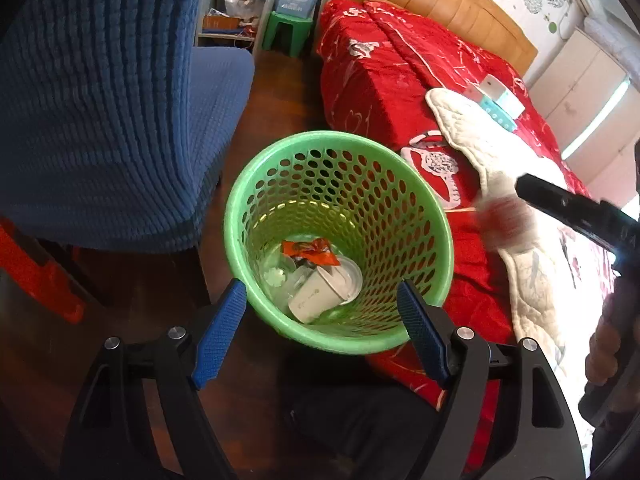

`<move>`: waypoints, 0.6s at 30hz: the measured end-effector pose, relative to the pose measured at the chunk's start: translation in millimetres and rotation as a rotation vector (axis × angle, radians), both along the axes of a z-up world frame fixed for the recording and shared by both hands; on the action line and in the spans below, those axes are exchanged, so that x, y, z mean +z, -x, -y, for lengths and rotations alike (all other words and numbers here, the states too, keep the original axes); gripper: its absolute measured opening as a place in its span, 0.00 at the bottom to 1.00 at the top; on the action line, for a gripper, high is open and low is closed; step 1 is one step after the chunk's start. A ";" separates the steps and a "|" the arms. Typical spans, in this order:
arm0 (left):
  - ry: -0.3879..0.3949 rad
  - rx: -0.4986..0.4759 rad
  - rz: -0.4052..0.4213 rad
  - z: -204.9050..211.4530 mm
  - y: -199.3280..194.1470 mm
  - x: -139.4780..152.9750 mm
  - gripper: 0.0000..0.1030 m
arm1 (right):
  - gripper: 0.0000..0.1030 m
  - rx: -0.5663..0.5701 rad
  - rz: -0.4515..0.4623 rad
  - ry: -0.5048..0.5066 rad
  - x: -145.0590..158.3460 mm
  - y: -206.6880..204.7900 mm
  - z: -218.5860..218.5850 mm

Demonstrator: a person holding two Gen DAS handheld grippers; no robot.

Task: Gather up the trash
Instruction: 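Carry the tissue over the green wastebasket with the right tool and release it, then return the right tool to the bed and grasp the clear round dome lid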

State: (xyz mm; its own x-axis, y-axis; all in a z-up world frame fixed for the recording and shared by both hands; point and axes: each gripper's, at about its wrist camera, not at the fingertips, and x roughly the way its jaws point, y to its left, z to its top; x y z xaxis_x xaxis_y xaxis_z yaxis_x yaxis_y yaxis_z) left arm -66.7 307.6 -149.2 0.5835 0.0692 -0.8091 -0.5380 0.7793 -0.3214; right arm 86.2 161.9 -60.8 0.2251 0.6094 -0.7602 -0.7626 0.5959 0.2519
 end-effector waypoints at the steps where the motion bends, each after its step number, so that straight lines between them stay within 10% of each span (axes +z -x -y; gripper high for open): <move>1: 0.000 -0.003 -0.001 0.6 -0.3 -0.5 0.74 | 0.52 -0.004 -0.003 -0.005 -0.2 -1.5 -1.4; 18: -0.008 -0.073 0.019 31.3 -23.5 11.0 0.75 | 0.88 -0.143 0.068 -0.009 13.8 -14.2 92.4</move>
State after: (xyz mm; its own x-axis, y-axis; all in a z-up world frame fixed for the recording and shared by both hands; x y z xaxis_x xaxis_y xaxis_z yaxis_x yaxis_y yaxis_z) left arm -43.2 276.3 -138.1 0.6022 0.0327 -0.7977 -0.4740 0.8187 -0.3243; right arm 100.5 69.5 -47.0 0.3607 0.5740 -0.7351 -0.6856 0.6975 0.2083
